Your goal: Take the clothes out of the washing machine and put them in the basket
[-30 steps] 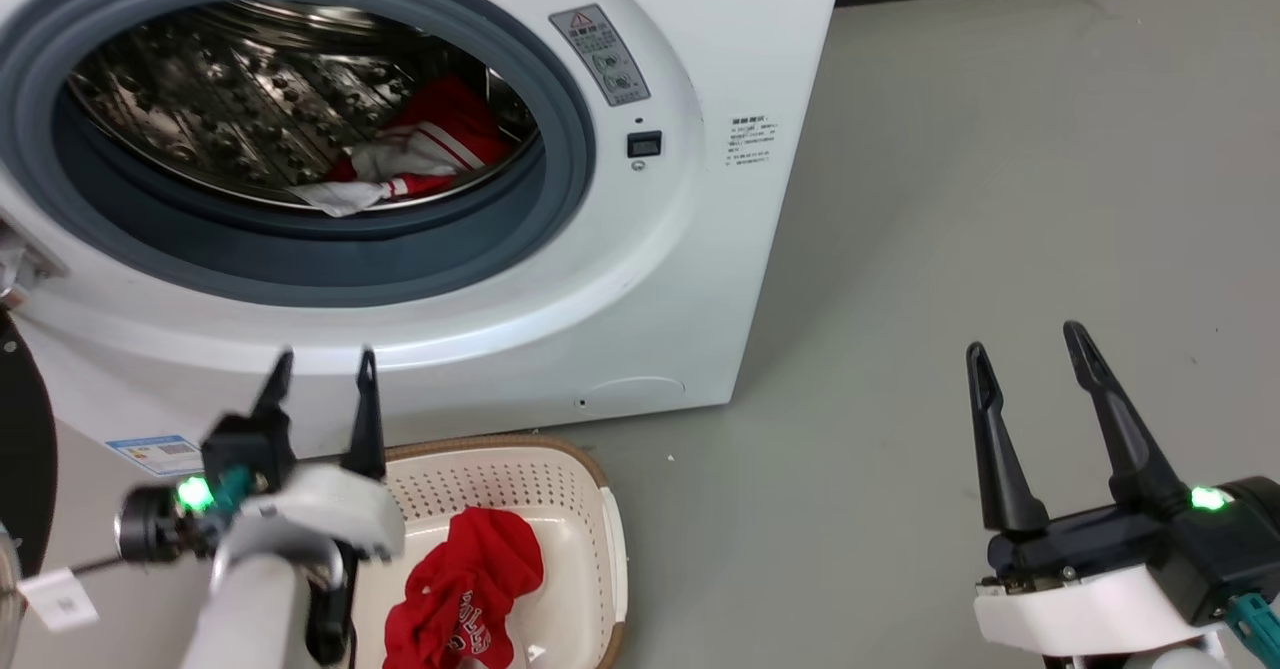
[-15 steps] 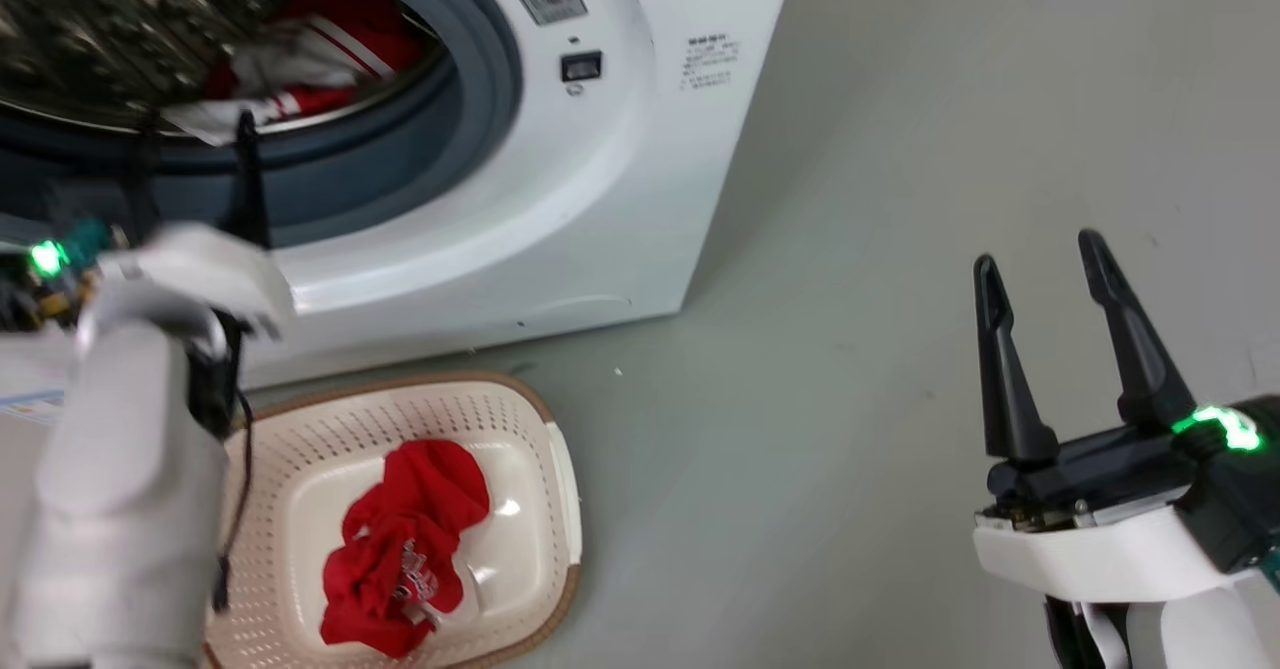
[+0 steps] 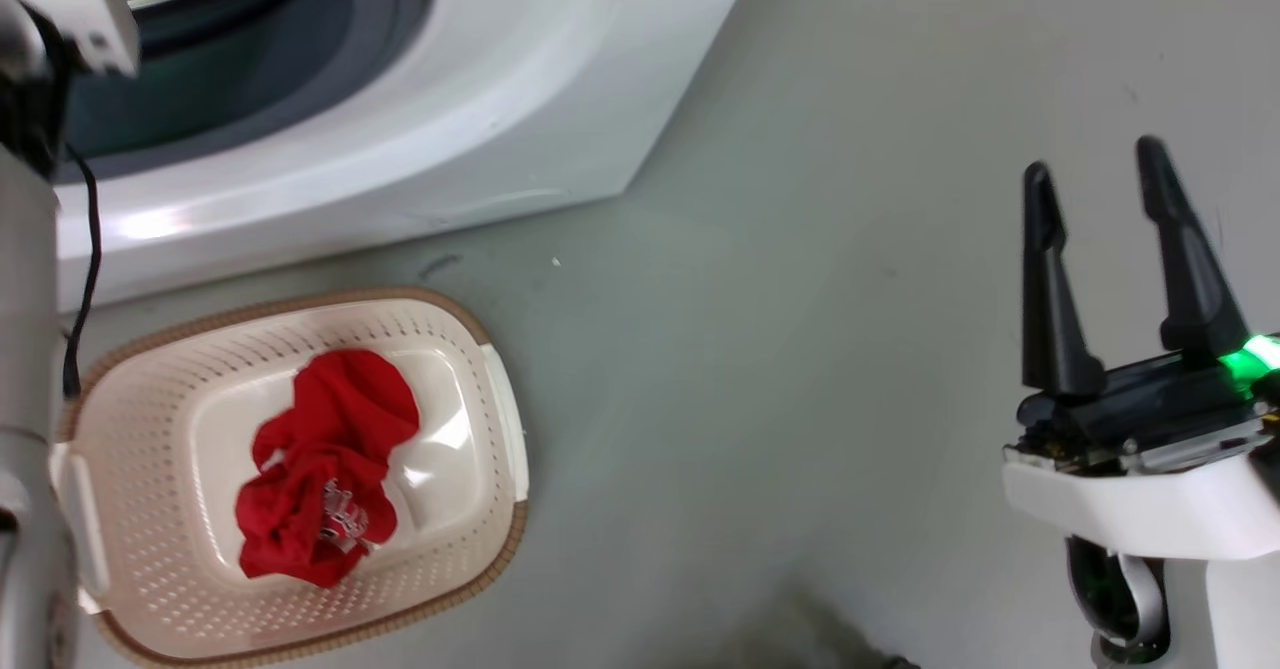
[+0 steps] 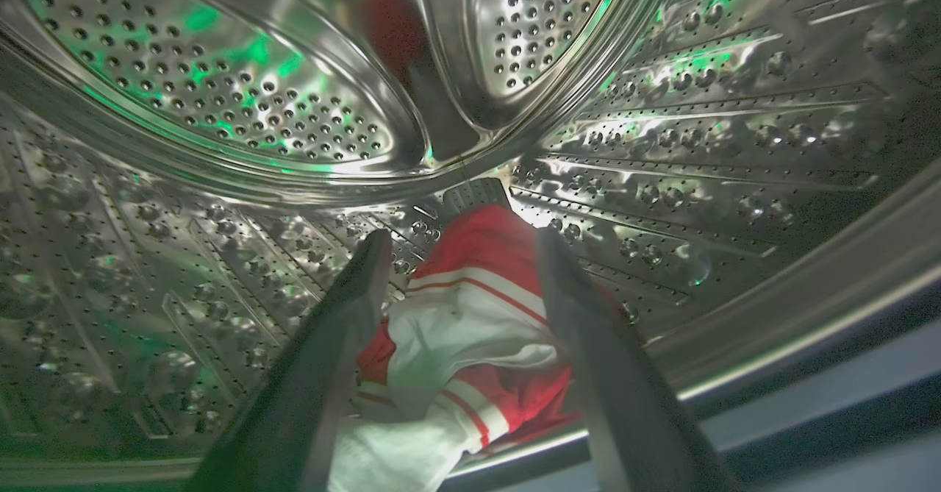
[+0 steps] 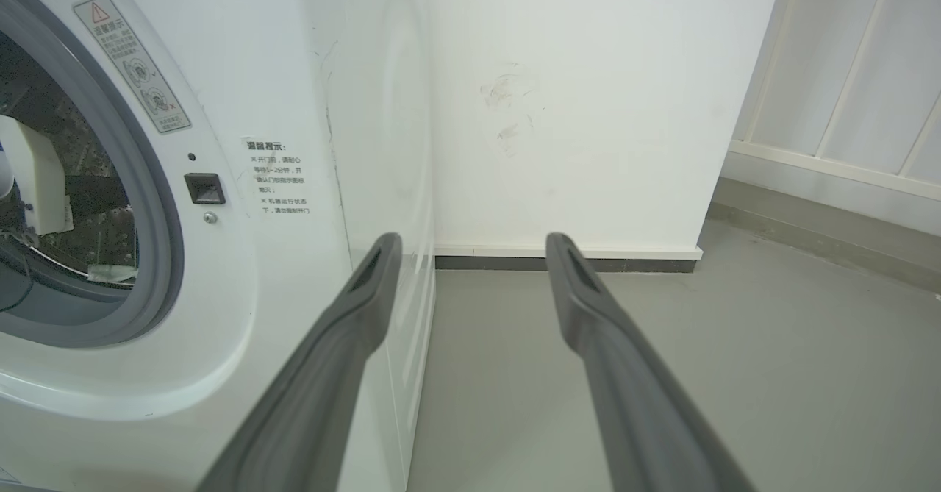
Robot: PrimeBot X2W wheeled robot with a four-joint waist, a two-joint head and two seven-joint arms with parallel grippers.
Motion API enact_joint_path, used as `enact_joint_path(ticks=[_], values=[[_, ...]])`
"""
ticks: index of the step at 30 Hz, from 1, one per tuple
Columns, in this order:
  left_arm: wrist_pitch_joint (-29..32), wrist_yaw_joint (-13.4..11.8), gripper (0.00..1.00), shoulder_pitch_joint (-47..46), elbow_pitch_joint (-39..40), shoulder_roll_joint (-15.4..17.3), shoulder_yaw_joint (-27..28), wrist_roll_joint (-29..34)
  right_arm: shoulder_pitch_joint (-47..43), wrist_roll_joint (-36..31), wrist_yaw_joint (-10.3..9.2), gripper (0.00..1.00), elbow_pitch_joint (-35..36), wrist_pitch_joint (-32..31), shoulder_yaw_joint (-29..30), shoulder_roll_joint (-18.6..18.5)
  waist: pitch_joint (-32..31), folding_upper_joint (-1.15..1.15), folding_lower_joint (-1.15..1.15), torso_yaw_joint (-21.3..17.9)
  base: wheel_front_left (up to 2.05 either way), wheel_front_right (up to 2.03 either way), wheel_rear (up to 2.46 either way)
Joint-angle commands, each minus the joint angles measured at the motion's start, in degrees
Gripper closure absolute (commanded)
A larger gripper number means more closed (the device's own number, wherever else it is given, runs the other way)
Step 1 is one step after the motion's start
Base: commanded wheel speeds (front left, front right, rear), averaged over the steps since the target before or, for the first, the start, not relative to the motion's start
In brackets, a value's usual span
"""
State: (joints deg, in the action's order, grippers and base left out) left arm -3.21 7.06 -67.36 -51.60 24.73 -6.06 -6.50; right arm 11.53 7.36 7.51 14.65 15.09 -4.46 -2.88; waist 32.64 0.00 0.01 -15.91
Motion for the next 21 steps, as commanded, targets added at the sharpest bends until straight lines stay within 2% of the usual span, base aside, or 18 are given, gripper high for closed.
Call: enact_joint_path(ticks=[1,7,11,21], values=[[2.89,0.27,0.00,-3.37,-1.20,0.84,-1.54,-0.11,1.53,0.72,-0.04,0.00,0.64,0.12,0.33,0.03,3.74,0.00,-0.01,-1.55,0.00,0.00,0.00],[10.68,0.37,0.00,-10.49,-2.66,1.95,-7.07,-3.47,2.97,2.41,-0.04,0.00,1.82,0.12,1.36,0.01,7.56,0.00,-0.01,-2.61,0.00,0.00,0.00],[17.89,0.34,0.00,-15.47,-2.84,4.32,-12.09,-7.18,4.19,3.51,-0.04,0.00,2.77,0.12,1.62,0.03,10.35,0.00,-0.01,-3.53,0.00,0.00,0.00],[36.15,0.35,0.00,-27.17,-3.43,9.13,-20.61,-13.93,6.56,6.86,-0.04,0.00,5.77,0.12,1.59,0.02,16.64,0.00,-0.01,-6.27,0.00,0.00,0.00]])
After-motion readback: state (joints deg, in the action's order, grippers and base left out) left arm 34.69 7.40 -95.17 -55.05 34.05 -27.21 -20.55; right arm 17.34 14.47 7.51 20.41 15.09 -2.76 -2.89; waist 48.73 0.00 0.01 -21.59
